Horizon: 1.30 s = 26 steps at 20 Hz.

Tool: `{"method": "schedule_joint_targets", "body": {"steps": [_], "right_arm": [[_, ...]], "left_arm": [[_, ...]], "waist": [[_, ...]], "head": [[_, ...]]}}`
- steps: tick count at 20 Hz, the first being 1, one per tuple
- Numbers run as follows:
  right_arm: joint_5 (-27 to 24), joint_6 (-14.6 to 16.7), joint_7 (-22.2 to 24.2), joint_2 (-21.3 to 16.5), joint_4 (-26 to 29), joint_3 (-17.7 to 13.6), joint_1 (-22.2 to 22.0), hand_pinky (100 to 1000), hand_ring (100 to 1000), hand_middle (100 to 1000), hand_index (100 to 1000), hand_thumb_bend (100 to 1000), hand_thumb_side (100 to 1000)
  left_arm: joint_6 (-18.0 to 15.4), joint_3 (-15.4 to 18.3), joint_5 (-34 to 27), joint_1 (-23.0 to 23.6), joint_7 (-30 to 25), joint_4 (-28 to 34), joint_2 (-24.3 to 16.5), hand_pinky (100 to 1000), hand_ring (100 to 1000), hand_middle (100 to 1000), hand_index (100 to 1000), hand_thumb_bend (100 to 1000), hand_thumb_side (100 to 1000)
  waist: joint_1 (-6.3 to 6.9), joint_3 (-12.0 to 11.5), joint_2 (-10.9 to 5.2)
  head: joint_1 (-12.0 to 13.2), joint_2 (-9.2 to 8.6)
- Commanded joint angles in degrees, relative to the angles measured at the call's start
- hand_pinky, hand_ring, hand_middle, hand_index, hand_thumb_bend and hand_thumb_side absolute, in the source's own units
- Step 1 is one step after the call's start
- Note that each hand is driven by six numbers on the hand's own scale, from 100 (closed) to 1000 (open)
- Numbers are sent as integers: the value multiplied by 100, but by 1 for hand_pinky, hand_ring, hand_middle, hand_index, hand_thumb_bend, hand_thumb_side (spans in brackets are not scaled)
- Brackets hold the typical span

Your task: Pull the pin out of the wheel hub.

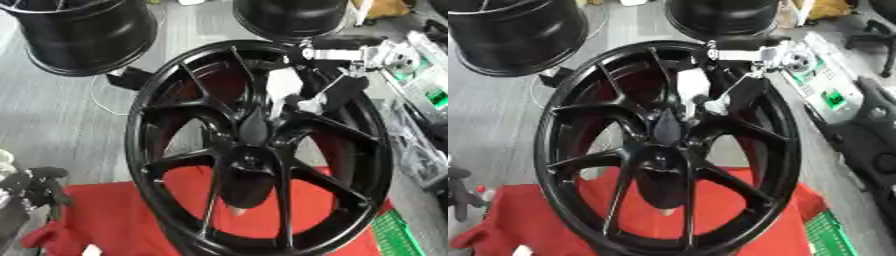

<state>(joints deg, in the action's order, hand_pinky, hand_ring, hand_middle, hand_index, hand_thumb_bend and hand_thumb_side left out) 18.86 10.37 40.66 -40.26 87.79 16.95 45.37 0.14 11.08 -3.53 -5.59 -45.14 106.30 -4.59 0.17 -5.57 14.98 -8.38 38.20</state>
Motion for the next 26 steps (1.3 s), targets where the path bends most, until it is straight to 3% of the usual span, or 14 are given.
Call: {"method": "schedule_joint_targets", "body": {"steps": [1,7,13,21,22,23,26], "right_arm": [[-30,30,-226,-220,26,-119,94,249,380,580,720,100,227],[-239,50,-426,-293,74,-160,118,260,396,588,685,100,212],[-884,-48,-364,-488,199,-270,152,265,409,609,702,100,200],[-2008,-204,-617,-1220,617,-771,27,262,413,619,704,100,204],[-2184,-208,-720,-1357,656,-893,-43,261,414,624,705,100,395],[-2346,-208,-820,-1482,695,-999,-118,261,414,621,705,100,212],[-2772,-165,-1189,-1927,776,-1410,-476,259,414,622,706,100,238]], "left_arm": [[-24,-22,16,-47,1,89,-97,606,362,450,769,100,922],[-16,-19,26,-39,6,81,-106,606,362,449,769,100,923],[21,-6,35,-34,12,70,-146,606,361,449,770,100,923],[104,49,66,-11,59,53,-242,606,361,448,770,100,922],[116,62,77,-1,71,51,-256,606,360,448,770,100,923],[127,73,89,8,81,50,-266,606,360,448,770,100,924],[147,122,119,40,127,54,-297,606,360,448,770,100,924]], "waist": [[-1,-11,-74],[-15,2,-92],[-67,22,-152],[-227,107,-270],[-252,135,-284],[-270,155,-293],[-315,262,-320]], "head": [[-15,-13],[-8,7],[39,39],[244,102],[291,103],[322,102],[450,84]]}}
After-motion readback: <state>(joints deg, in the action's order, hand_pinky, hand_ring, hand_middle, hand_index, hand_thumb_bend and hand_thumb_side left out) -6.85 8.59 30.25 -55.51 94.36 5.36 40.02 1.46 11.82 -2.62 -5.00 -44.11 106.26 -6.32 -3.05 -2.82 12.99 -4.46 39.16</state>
